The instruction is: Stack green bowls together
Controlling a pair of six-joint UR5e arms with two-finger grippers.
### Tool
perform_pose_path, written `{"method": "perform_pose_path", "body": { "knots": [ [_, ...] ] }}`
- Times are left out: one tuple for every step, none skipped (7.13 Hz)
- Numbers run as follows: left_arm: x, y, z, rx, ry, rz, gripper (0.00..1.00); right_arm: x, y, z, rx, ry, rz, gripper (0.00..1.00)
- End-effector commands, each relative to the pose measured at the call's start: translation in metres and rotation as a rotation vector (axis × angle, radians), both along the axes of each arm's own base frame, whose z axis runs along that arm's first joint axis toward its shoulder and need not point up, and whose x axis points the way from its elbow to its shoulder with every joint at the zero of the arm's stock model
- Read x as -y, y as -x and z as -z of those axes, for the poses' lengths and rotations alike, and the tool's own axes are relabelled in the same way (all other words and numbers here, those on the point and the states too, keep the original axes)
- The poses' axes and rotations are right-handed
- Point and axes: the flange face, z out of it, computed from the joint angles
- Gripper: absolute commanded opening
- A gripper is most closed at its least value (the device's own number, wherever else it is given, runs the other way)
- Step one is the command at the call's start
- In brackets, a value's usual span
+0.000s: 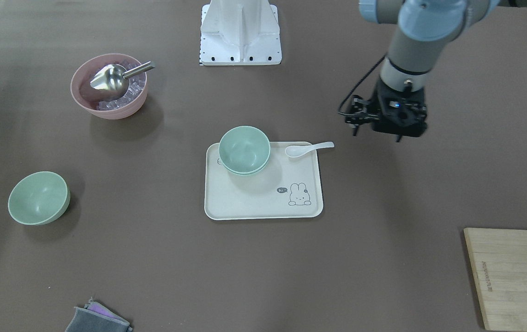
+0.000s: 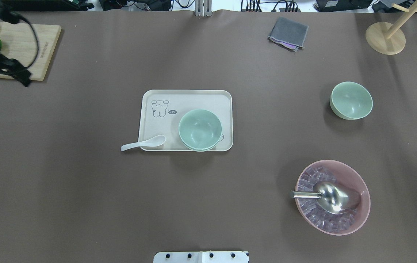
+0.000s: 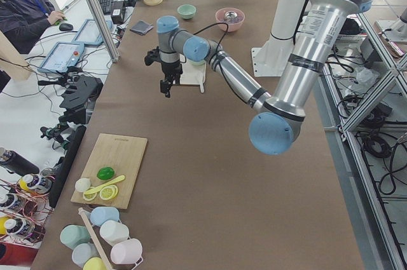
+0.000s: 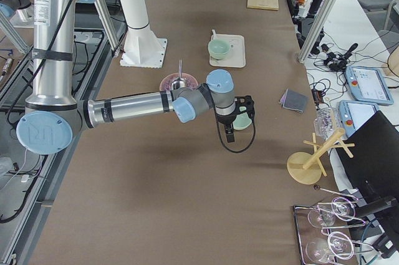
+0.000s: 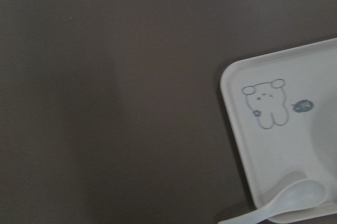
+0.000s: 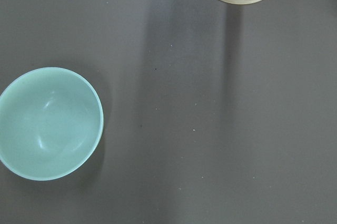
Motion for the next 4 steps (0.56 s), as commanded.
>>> {"method": "perform_pose_path", "body": {
  "knots": [
    [0.008,0.133,-0.134,-0.005,0.012,-0.105,0.98,0.012,0.035,0.005,-0.014,0.029,-0.003,0.97],
    [0.007,0.152,-0.139,-0.003,-0.014,-0.115,0.98,0.030,0.061,0.008,-0.013,0.057,-0.013,0.97],
    [-0.016,0.156,-0.166,0.001,0.014,-0.113,0.98,0.059,0.089,0.008,-0.020,0.066,-0.009,0.97],
    [-0.030,0.168,-0.175,-0.007,0.016,-0.092,0.98,0.086,0.114,0.002,-0.025,0.095,-0.006,0.95]
  ]
}}
